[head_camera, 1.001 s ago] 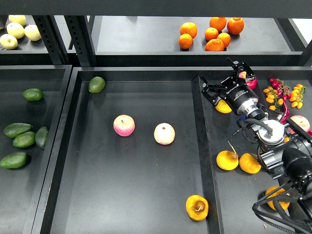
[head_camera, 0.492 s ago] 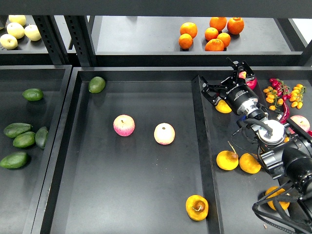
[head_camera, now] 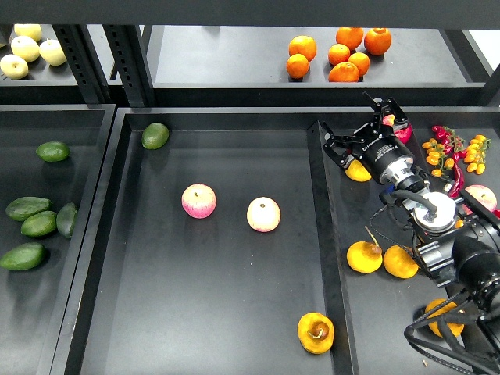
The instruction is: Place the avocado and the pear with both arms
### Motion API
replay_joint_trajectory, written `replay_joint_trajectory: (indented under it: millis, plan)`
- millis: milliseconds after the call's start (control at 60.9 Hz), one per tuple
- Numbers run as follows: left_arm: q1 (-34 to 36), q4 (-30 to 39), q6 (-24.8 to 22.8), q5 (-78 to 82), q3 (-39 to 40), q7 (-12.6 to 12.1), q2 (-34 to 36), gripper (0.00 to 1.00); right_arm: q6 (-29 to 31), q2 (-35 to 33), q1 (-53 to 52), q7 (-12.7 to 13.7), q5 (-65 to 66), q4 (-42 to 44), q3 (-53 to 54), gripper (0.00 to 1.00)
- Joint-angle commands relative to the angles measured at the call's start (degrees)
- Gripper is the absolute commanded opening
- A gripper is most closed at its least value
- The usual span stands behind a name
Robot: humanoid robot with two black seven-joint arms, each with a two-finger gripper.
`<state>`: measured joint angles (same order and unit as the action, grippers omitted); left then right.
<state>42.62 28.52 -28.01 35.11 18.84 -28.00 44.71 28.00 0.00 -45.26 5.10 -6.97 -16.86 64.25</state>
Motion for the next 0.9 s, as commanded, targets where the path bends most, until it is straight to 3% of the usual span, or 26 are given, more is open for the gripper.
replay_joint_trajectory:
  millis: [0,886]
  plan:
    - [-0.3,-0.8,0.0,0.0,0.1,0.0,-0.9,0.41,0.0,0.0,0.0,0.0,-0.1,0.0,0.0,0.99]
    - [-2.9,-2.8,0.0,0.0,0.8,0.0,-4.7,0.51,0.0,0.0,-0.1,0.0,0.0,0.0,0.0,0.99]
